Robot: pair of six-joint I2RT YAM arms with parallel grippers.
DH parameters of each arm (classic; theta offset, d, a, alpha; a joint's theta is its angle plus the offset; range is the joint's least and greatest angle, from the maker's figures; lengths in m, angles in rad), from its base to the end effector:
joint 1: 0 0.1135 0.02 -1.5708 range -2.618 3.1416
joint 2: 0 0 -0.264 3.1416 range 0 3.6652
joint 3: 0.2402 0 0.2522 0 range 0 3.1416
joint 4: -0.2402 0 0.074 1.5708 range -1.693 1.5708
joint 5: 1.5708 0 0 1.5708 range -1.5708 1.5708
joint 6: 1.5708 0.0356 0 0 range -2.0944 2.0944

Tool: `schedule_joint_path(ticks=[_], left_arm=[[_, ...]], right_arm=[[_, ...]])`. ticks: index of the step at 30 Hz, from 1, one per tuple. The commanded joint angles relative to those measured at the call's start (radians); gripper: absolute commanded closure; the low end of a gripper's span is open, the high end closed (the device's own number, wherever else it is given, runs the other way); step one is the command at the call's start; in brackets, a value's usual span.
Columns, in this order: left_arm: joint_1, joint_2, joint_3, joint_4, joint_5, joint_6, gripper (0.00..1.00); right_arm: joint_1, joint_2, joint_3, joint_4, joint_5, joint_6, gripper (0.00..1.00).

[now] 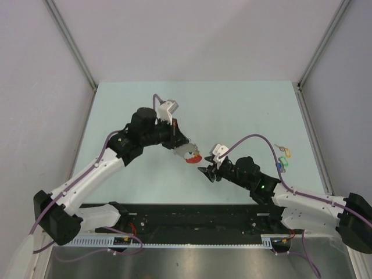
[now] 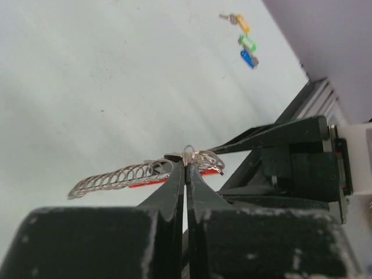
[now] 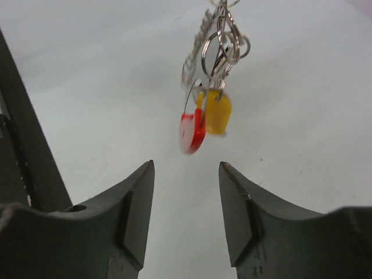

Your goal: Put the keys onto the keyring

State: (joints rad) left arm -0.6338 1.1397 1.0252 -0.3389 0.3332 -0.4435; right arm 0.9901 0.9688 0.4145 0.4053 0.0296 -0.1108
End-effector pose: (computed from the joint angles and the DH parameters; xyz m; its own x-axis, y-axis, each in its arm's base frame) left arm 0.1999 -0.1614 0.3378 -0.6606 -0.0177 -0.7505 0.5681 0.6418 -0.5151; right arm 0.1209 0.1823 0.2369 0.0097 -0.1867 -0.9824 -0.8236 0.5556 -0.1137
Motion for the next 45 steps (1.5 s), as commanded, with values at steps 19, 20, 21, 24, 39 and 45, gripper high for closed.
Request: schedule_joint_path(ticks=[19, 20, 21, 24, 39, 45], left_arm=[[-0.058, 0.172, 0.383, -0.574, 0.217, 0.865, 0.99], [-0.060, 0.173, 0.384, -0.577, 0.219, 0.874, 0.99], [-0.064, 0.173, 0.385, -0.580, 0.221, 0.891, 1.00], [-0.073, 0.167, 0.385, -0.577, 0.228, 0.905, 1.00], [-0.101, 0.152, 0.366, -0.546, 0.279, 0.921, 1.00], [-0.110, 0.153, 0.369, -0.554, 0.283, 0.924, 1.00]], right_arm=[[-0.347, 0.091, 0.250, 0.044, -0.769, 0.106, 0.44], [-0.347, 0.099, 0.257, 0.052, -0.780, 0.106, 0.46], [-0.349, 0.119, 0.262, 0.064, -0.802, 0.127, 0.47], [-0.347, 0.151, 0.273, 0.112, -0.839, 0.155, 0.52], [-0.303, 0.226, 0.288, 0.179, -0.873, 0.158, 0.67], [-0.289, 0.245, 0.294, 0.194, -0.872, 0.158, 0.76]])
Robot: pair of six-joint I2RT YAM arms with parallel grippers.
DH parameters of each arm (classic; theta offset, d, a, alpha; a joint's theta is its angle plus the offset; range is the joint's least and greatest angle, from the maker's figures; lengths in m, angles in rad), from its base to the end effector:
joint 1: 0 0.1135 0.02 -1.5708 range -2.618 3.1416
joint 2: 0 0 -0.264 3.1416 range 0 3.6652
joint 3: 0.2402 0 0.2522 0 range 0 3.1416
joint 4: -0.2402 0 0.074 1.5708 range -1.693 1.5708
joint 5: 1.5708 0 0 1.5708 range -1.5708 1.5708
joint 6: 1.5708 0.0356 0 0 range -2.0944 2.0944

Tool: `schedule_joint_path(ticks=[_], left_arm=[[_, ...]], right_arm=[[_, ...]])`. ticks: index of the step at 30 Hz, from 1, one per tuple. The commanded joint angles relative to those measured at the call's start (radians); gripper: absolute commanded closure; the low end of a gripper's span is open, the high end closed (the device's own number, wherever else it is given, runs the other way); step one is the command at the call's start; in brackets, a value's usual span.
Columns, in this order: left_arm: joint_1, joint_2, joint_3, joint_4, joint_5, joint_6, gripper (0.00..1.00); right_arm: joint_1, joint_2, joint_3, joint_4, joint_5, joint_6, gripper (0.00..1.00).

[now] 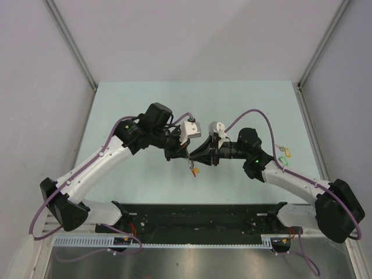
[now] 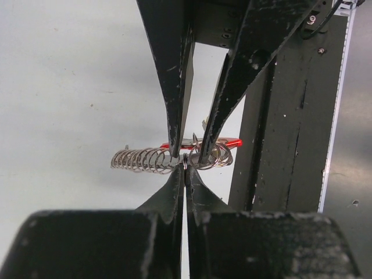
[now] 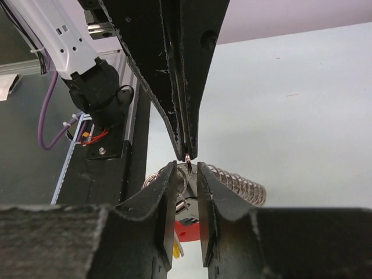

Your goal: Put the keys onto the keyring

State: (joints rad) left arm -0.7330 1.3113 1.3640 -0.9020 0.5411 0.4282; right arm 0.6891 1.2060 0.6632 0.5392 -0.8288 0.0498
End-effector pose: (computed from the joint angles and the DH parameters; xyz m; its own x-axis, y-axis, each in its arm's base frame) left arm 0.1830 -0.1894 0.3630 -0.1645 0.6270 -0.7615 0.9834 0.1638 -0.0775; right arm 0.1875 0.1885 0.2846 -0.0525 0.0004 -0.9986 -0.9972 0.0529 0.0524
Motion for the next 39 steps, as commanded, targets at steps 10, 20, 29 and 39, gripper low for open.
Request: schedule_joint_path(ticks=[10, 20, 29, 39], left_arm=[[-0.014, -0.029, 0.034, 0.014, 0.091, 0.055, 1.00], [-0.013, -0.167, -0.100, 0.250, 0.016, -0.052, 0.68], [0.052, -0.627, -0.605, 0.981, -0.200, -0.402, 0.48], [0.078, -0.670, -0.758, 1.181, -0.195, -0.585, 0.50]], right_arm=[[0.029, 0.024, 0.053, 0.047, -0.015, -0.011, 0.93], [0.030, -0.011, 0.053, 0.064, 0.013, 0.031, 1.00], [0.007, -0.072, 0.026, 0.179, 0.028, 0.119, 1.00], [-0.019, -0.088, -0.023, 0.385, 0.023, 0.246, 1.00]])
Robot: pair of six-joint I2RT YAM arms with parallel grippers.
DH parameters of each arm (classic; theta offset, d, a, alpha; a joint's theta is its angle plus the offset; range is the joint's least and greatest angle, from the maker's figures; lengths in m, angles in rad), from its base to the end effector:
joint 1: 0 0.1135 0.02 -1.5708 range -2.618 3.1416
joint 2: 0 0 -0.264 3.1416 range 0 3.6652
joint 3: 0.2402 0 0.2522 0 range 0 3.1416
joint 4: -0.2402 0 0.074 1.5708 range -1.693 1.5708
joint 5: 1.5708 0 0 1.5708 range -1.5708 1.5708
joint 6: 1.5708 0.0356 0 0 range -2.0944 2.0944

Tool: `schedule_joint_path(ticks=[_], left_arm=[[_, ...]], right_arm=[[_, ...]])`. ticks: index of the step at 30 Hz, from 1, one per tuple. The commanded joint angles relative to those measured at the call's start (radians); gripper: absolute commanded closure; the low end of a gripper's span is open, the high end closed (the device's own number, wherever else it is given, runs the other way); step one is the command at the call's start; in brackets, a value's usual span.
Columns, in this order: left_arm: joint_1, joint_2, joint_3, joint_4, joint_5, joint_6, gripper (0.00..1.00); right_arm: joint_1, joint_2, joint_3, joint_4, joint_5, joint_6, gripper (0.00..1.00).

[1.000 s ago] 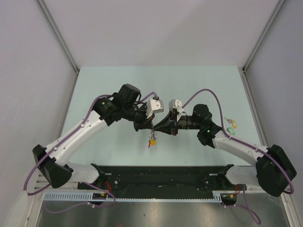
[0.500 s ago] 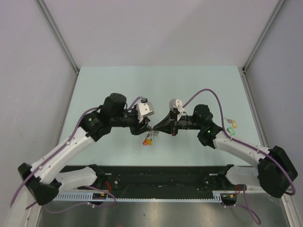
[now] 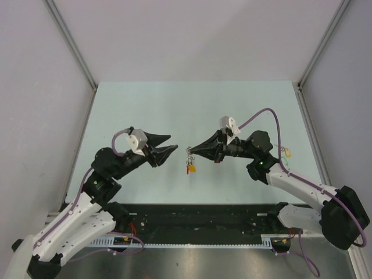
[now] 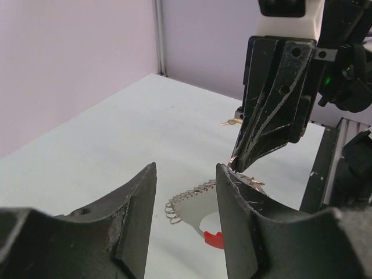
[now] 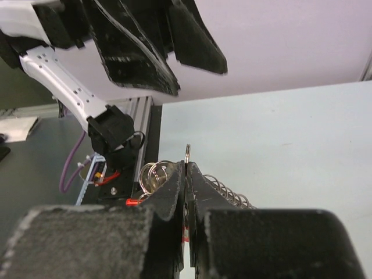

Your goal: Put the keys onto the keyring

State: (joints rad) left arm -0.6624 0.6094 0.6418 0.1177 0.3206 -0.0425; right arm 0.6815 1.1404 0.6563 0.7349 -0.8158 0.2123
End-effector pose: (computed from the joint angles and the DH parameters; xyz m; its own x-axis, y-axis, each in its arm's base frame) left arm 0.1137 -0.1029 0.3486 0.0826 -0.1155 -0.9899 0.8336 0.5523 0.0051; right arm 0.1778 0.1776 0.3169 -0.0180 0.1713 -0.9850 -0.9982 0.0529 0.0274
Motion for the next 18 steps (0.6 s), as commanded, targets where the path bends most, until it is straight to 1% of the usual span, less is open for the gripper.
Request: schedule_joint_path(ticks=[1, 4, 8, 18], left_arm=[[0.007, 0.038, -0.044, 0.180, 0.034, -0.125, 0.50], [0.007, 0.069, -0.065, 0.233, 0.077, -0.155, 0.53], [0.007, 0.099, -0.077, 0.284, 0.168, -0.180, 0.55], [0.007, 0.133, -0.100, 0.398, 0.291, -0.237, 0.56]], right_arm=[[-0.014, -0.021, -0.021, 0.210, 0.010, 0.100, 1.00], [-0.016, -0.013, -0.034, 0.270, 0.010, 0.142, 1.00], [-0.017, -0.007, -0.050, 0.336, 0.023, 0.190, 1.00], [-0.017, 0.068, -0.080, 0.570, 0.032, 0.335, 1.00]])
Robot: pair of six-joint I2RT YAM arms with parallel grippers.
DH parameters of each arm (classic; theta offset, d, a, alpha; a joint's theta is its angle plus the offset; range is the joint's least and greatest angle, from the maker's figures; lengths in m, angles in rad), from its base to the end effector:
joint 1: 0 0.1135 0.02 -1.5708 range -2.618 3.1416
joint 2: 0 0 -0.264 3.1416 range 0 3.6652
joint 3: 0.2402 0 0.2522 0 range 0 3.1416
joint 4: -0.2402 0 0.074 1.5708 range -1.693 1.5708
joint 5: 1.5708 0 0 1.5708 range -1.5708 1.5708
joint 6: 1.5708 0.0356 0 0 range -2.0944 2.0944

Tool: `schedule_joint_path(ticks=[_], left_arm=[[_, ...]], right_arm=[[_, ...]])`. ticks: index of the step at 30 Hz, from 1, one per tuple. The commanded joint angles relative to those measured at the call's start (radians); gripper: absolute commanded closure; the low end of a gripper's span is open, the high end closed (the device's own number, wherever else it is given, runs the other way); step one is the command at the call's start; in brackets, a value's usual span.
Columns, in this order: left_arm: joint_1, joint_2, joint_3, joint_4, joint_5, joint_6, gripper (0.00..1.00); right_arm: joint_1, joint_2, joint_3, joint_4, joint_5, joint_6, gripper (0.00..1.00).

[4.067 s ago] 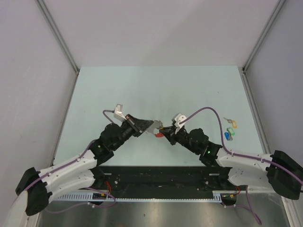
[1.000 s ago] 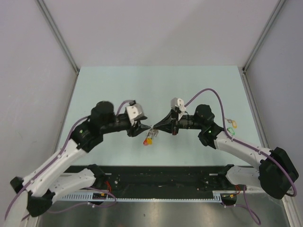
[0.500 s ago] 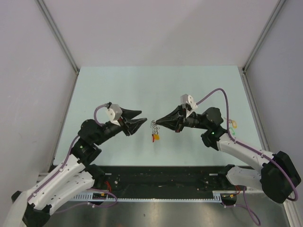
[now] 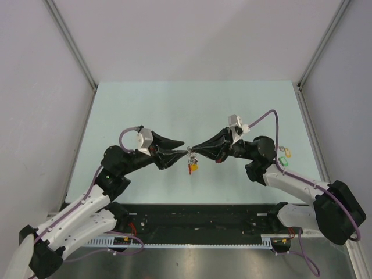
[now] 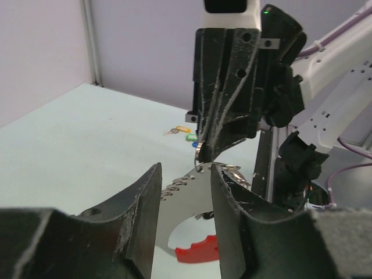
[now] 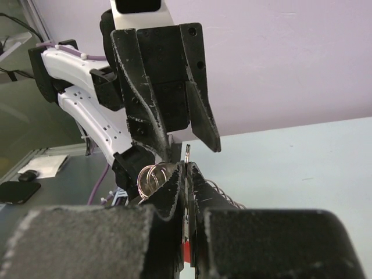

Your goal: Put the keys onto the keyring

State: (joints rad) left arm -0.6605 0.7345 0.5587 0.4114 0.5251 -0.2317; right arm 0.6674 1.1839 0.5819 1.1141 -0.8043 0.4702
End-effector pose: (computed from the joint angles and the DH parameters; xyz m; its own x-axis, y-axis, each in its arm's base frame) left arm 0.1293 -0.1231 0.3311 -0.0309 -0.2276 -0.9733 0.9336 0.3411 -0.1094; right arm 0.1744 0.1701 0.3171 -0.0749 0.3411 -0.9370 -0.9968 0.0018 0.0803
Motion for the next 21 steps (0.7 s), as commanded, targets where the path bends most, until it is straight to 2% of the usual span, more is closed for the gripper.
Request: schedule_joint_path(ticks=[1, 7, 12, 13, 21], left_arm=[[0.006, 0.009, -0.019, 0.112, 0.093, -0.050, 0.57], [0.004, 0.016, -0.028, 0.135, 0.104, -0.060, 0.60], [0.004, 0.029, -0.028, 0.168, 0.111, -0.075, 0.71], [0.004, 0.032, -0.029, 0.174, 0.110, -0.083, 0.76], [0.004, 0.043, -0.034, 0.216, 0.112, -0.110, 0.90]], right_arm=[[-0.003, 0.034, -0.007, 0.203, 0.024, 0.093, 1.00], [0.000, 0.054, -0.010, 0.250, 0.025, 0.110, 1.00], [0.008, 0.059, -0.010, 0.253, 0.016, 0.108, 1.00], [0.011, 0.060, -0.010, 0.251, 0.014, 0.108, 1.00], [0.020, 0.069, -0.010, 0.259, 0.002, 0.108, 1.00]])
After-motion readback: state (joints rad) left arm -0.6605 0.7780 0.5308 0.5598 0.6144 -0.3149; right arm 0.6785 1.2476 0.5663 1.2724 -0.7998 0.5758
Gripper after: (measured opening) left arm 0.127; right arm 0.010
